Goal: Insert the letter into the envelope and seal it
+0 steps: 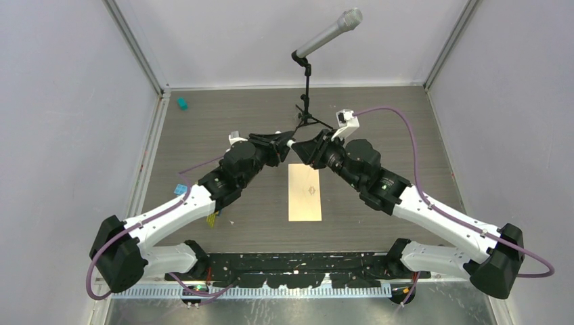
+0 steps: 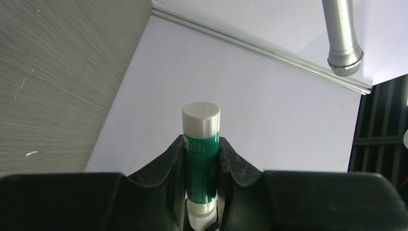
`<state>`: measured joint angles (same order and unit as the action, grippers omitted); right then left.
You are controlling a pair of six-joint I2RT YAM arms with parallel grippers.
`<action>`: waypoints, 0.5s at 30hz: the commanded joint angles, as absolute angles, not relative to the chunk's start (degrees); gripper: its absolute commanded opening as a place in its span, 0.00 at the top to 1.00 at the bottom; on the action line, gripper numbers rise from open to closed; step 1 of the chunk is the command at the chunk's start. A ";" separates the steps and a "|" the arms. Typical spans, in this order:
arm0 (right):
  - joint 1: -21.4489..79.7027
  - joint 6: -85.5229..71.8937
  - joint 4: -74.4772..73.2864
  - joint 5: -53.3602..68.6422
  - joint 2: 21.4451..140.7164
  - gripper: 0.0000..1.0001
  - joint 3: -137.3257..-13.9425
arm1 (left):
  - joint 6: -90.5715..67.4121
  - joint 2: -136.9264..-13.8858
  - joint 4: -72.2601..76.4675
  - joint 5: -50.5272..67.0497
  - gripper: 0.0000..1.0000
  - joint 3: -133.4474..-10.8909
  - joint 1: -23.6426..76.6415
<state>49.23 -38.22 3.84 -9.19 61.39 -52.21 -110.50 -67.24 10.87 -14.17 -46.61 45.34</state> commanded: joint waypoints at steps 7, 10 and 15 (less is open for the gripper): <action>52.64 -33.85 4.39 -17.57 62.02 0.99 -52.49 | -109.49 -66.86 12.40 -14.39 1.00 -50.60 47.31; 53.21 -33.02 4.74 -18.93 62.66 0.99 -52.70 | -109.38 -67.10 12.39 -14.34 1.00 -50.84 47.78; 53.80 -31.73 5.40 -20.39 64.43 0.99 -53.40 | -109.12 -67.62 12.39 -13.84 1.00 -51.53 48.46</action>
